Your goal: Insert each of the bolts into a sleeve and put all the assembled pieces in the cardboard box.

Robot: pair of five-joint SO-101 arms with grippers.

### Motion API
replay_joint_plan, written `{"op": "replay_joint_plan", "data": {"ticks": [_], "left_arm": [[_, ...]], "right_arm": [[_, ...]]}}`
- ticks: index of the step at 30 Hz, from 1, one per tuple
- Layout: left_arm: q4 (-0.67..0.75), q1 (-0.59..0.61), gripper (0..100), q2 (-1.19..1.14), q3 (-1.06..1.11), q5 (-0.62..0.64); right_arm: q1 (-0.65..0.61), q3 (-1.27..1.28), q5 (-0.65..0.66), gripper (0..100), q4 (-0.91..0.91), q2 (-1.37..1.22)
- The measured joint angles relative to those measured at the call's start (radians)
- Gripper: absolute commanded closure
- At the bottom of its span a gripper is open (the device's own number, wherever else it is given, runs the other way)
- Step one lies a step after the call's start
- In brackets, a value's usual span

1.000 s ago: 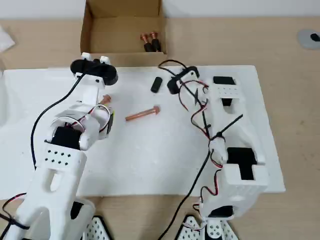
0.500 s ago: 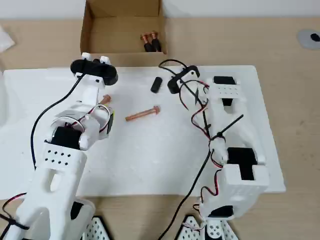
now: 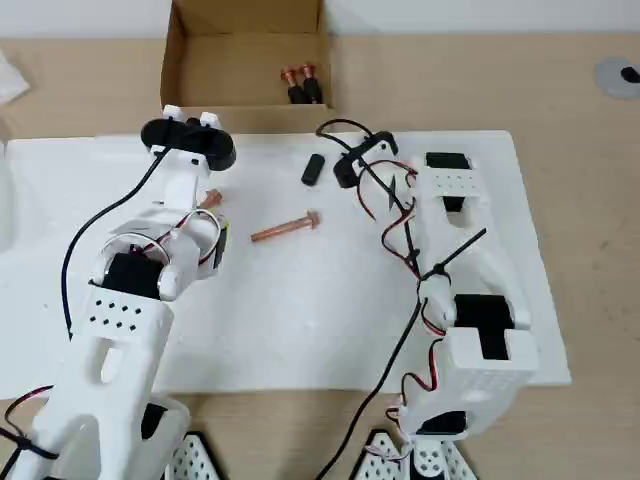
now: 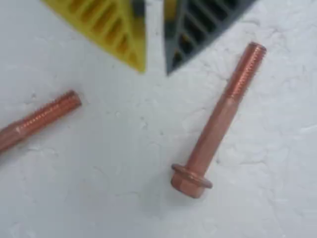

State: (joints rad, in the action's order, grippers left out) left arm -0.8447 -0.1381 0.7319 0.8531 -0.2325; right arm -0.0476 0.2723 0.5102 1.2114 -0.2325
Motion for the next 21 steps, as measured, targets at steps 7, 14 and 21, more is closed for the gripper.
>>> {"op": "replay_joint_plan", "data": {"ticks": [7,14,21], "left_arm": [[0.034,0.091,94,-0.035,0.000,0.000],[-0.135,0.112,86,-0.368,-0.186,-0.058],[-0.265,0.132,87,-0.772,-0.554,-0.221]], "right_arm": [[0.068,-0.071,-0.138,98.9,0.115,0.204],[0.068,-0.080,-0.256,98.9,0.153,0.540],[0.035,-0.048,-0.295,98.9,0.155,0.683]]}}
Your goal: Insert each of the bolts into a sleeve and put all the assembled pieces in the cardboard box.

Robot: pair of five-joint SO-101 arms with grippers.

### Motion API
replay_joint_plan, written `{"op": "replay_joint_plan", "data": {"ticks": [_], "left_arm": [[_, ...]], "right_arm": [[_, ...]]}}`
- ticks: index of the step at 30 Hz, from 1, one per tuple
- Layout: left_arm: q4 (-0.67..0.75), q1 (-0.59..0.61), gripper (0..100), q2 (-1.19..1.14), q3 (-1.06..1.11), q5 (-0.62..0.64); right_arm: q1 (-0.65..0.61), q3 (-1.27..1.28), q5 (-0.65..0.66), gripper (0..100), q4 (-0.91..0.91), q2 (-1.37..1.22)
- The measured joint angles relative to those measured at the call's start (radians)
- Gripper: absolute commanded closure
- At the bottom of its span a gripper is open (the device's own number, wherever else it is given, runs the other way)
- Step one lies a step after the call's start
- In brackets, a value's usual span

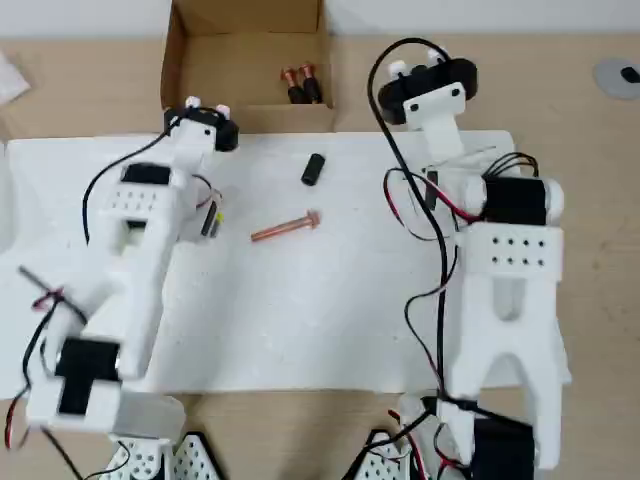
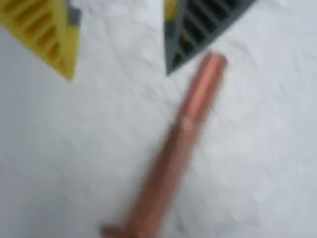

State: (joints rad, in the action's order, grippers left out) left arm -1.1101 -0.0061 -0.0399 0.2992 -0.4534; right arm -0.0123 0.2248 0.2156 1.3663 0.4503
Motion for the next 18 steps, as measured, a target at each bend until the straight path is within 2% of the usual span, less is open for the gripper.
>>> {"op": "replay_joint_plan", "data": {"ticks": [4,18], "left_arm": [[-0.029,0.015,87,-0.103,-0.133,-0.044],[-0.029,0.021,87,-0.252,-0.224,-0.241]], "right_arm": [[0.000,0.003,0.000,98.9,0.002,0.009],[0.000,0.003,-0.009,98.9,0.002,0.009]]}}
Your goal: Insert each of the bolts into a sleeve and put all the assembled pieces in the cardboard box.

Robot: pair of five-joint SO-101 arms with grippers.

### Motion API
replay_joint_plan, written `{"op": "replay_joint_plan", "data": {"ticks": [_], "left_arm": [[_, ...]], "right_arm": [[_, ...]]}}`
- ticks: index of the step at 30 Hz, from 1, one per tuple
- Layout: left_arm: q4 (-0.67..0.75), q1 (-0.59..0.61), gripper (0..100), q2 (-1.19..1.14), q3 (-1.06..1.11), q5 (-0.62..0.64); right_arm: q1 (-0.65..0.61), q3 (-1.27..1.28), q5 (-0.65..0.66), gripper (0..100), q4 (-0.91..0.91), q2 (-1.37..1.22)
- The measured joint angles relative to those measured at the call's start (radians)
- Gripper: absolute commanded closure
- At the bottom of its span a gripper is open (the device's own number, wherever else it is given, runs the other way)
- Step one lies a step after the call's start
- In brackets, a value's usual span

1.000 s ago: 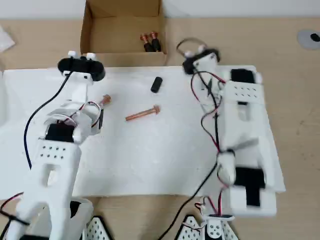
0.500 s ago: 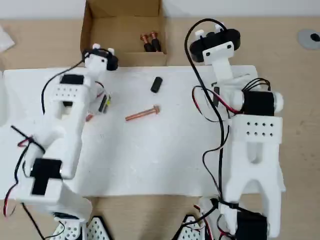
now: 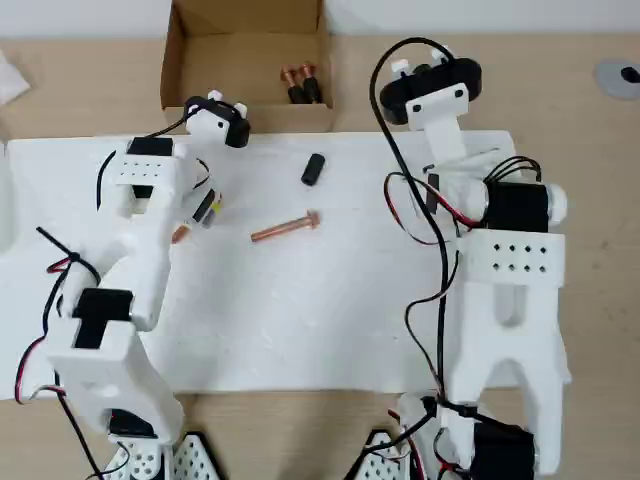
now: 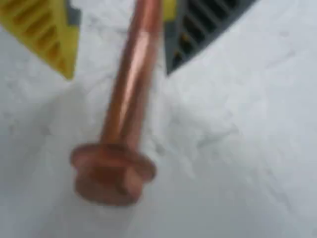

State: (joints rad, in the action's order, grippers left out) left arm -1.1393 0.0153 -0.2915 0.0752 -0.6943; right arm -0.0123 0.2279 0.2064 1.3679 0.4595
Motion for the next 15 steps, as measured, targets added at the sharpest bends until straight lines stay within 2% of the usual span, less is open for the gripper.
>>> {"op": "replay_joint_plan", "data": {"ticks": [15], "left_arm": [[-0.017,0.011,87,-0.224,-0.242,-0.040]], "right_arm": [[0.000,0.006,-0.006,98.9,0.012,0.000]]}}
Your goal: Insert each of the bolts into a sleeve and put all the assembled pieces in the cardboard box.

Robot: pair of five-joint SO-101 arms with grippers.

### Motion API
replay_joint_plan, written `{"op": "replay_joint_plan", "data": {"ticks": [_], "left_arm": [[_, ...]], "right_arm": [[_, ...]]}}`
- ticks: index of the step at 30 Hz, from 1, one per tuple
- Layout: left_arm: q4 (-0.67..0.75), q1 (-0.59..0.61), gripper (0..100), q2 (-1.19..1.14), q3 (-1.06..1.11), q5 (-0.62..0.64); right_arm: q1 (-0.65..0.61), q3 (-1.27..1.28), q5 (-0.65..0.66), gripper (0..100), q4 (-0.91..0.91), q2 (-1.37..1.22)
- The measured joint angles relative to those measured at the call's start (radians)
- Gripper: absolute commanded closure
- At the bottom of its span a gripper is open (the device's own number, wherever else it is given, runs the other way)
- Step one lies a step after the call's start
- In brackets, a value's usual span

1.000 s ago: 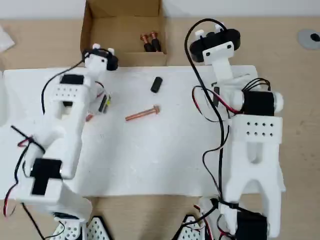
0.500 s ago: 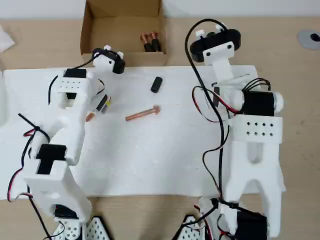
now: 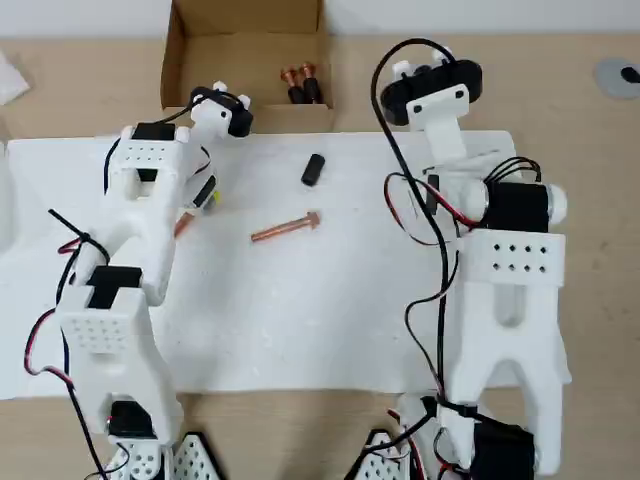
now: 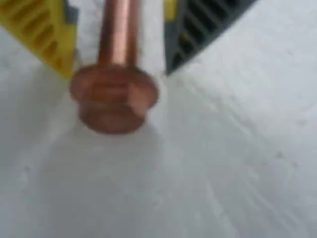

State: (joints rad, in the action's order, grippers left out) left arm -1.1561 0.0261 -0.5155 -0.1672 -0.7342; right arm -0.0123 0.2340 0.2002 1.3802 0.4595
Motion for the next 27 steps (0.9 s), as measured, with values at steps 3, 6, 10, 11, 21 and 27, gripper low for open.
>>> {"op": "replay_joint_plan", "data": {"ticks": [3,6,10,11,21,27], "left_arm": [[-0.002,0.000,88,-0.014,-0.009,0.000],[-0.005,-0.003,96,-0.015,-0.009,0.000],[-0.023,-0.018,98,-0.025,-0.011,0.005],[-0.023,-0.018,98,-0.025,-0.011,0.005],[-0.066,-0.028,99,-0.037,-0.044,0.037],[-0.133,-0.058,99,0.069,-0.207,0.253]], "right_arm": [[0.000,0.014,-0.015,98.9,0.000,0.000],[0.000,0.020,-0.026,98.9,0.000,0.005],[0.000,0.020,-0.026,98.9,0.000,0.005],[0.000,0.020,-0.026,98.9,0.000,0.005],[0.000,0.020,-0.026,98.9,0.000,0.005],[-0.040,0.009,-0.069,98.9,0.000,0.008]]}}
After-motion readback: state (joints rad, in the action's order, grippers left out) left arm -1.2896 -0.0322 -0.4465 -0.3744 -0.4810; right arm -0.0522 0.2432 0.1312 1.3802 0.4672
